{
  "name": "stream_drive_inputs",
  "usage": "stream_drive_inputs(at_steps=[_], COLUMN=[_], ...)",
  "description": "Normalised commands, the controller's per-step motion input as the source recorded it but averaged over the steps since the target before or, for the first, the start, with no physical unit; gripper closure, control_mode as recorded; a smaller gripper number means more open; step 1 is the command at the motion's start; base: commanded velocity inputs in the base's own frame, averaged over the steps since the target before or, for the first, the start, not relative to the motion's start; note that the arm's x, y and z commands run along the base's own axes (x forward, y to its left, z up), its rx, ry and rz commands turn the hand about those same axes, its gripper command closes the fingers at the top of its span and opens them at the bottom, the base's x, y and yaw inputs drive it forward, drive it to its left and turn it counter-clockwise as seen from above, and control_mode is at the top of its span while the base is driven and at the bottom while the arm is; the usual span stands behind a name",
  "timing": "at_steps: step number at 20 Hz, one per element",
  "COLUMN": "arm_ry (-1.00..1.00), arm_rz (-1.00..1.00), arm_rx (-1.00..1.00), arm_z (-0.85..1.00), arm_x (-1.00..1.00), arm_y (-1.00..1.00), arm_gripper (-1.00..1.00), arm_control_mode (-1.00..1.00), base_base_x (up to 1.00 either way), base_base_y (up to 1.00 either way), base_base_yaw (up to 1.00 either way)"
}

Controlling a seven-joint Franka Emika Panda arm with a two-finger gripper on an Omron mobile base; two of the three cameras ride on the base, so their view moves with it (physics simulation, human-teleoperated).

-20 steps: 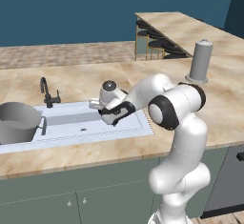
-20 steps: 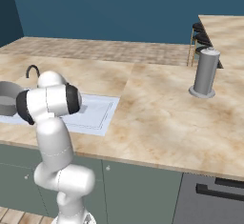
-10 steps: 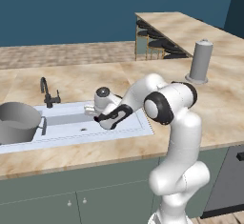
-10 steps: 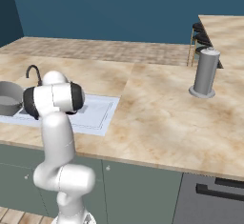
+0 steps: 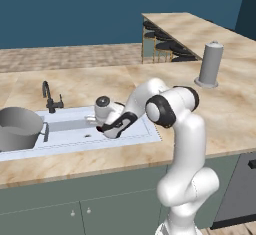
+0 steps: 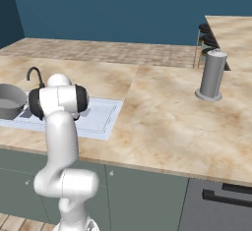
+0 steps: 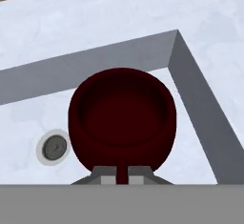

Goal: Place the pot in the left basin and the mug in the right basin of the sink.

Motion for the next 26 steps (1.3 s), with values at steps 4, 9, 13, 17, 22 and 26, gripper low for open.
stream_drive_inputs(at_steps=[4,9,13,17,22,26], arm_ry=[0.00,0.00,0.00,0.00,0.00,0.00], arm_rz=[0.00,0.00,0.00,0.00,0.00,0.00], arm_rx=[-0.06,-0.04,-0.02,-0.03,-0.02,-0.01], arm_z=[-0.15,-0.14,-0.18,-0.21,-0.20,-0.19], arm_x=[0.14,0.20,0.19,0.20,0.21,0.22], arm_y=[0.07,0.01,0.00,0.00,0.00,0.00], arm_gripper=[1.00,1.00,1.00,1.00,1.00,1.00], arm_control_mode=[-1.00,-1.00,-1.00,-1.00,-1.00,-1.00], base_base_x=[0.00,0.00,0.00,0.00,0.00,0.00], base_base_y=[0.00,0.00,0.00,0.00,0.00,0.00], base_base_yaw=[0.00,0.00,0.00,0.00,0.00,0.00])
